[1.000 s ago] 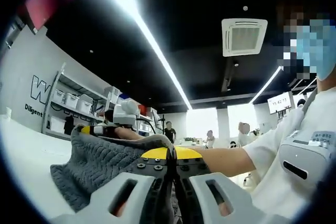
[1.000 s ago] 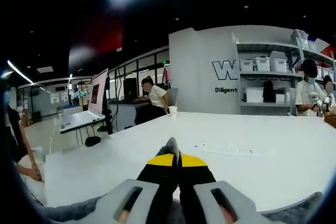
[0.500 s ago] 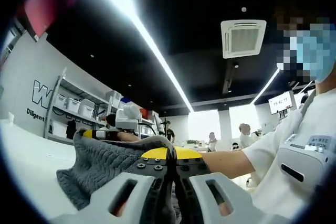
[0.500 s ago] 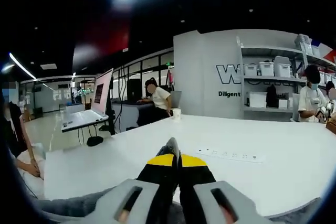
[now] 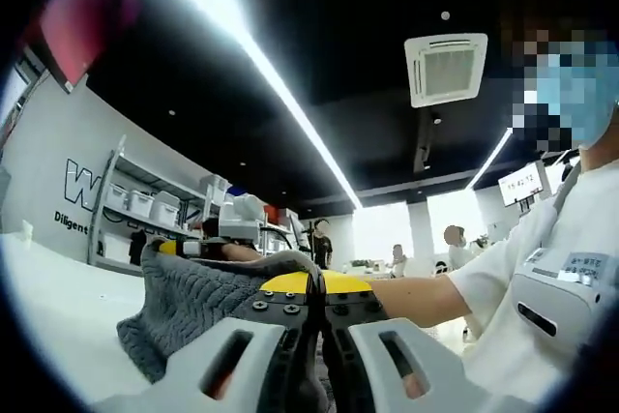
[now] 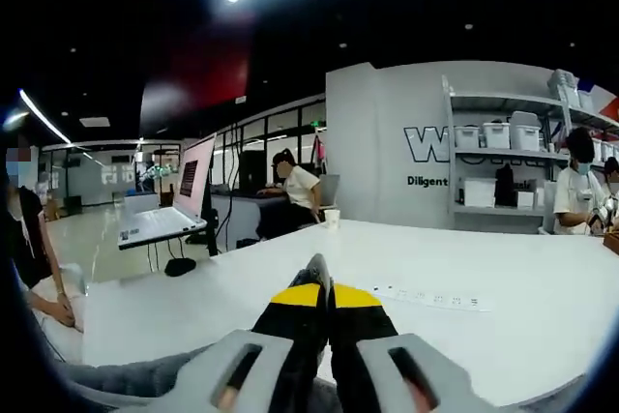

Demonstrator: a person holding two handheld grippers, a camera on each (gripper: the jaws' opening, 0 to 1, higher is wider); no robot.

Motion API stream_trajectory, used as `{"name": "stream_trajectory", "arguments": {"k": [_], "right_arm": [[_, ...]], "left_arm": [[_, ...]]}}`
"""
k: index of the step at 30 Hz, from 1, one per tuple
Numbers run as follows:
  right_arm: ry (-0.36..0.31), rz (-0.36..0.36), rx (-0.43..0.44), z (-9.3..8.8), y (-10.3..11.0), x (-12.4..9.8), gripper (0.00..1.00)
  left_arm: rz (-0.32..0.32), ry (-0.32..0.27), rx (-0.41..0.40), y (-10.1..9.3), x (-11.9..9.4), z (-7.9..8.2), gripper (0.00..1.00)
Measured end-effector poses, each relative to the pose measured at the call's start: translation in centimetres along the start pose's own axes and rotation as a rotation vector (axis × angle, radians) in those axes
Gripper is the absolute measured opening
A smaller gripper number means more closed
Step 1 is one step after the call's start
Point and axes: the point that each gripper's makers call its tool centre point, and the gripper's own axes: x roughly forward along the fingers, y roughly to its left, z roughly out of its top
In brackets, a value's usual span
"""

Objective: Open the folded towel by lifting each exposed corner and separating the folded layers until the towel lies flat within the target outline without major curled edges

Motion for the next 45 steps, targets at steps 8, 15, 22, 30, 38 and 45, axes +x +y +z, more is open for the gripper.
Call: {"name": "stream_trajectory", "arguments": {"k": [8,15,22,30,38,45], "right_arm": [[0.017,-0.013,-0.074,0.4,0.4,0.4,0.00],[0.007,0.001,-0.084,0.5,2.0,0.0,0.00],[0.008,0.015,-0.102,0.7,2.9,0.7,0.00],[-0.009,0.031,-0.101,1.4,4.1,1.1,0.00],[-0.005,0.052,-0.098,1.6,5.0,1.6,0.00],[0.008,0.078,-0.031,1.0,5.8,2.4,0.00]], "left_arm": [[0.021,0.001,0.017,0.6,-0.7,0.4,0.00],[0.030,-0.001,0.021,0.7,-1.3,0.8,0.00],[0.064,-0.006,0.050,1.0,-2.4,1.3,0.00],[0.064,-0.023,0.044,1.1,-2.9,1.9,0.00],[0.091,-0.026,0.060,1.6,-4.0,2.3,0.00],[0.117,-0.026,0.068,2.1,-5.0,2.5,0.00]]}}
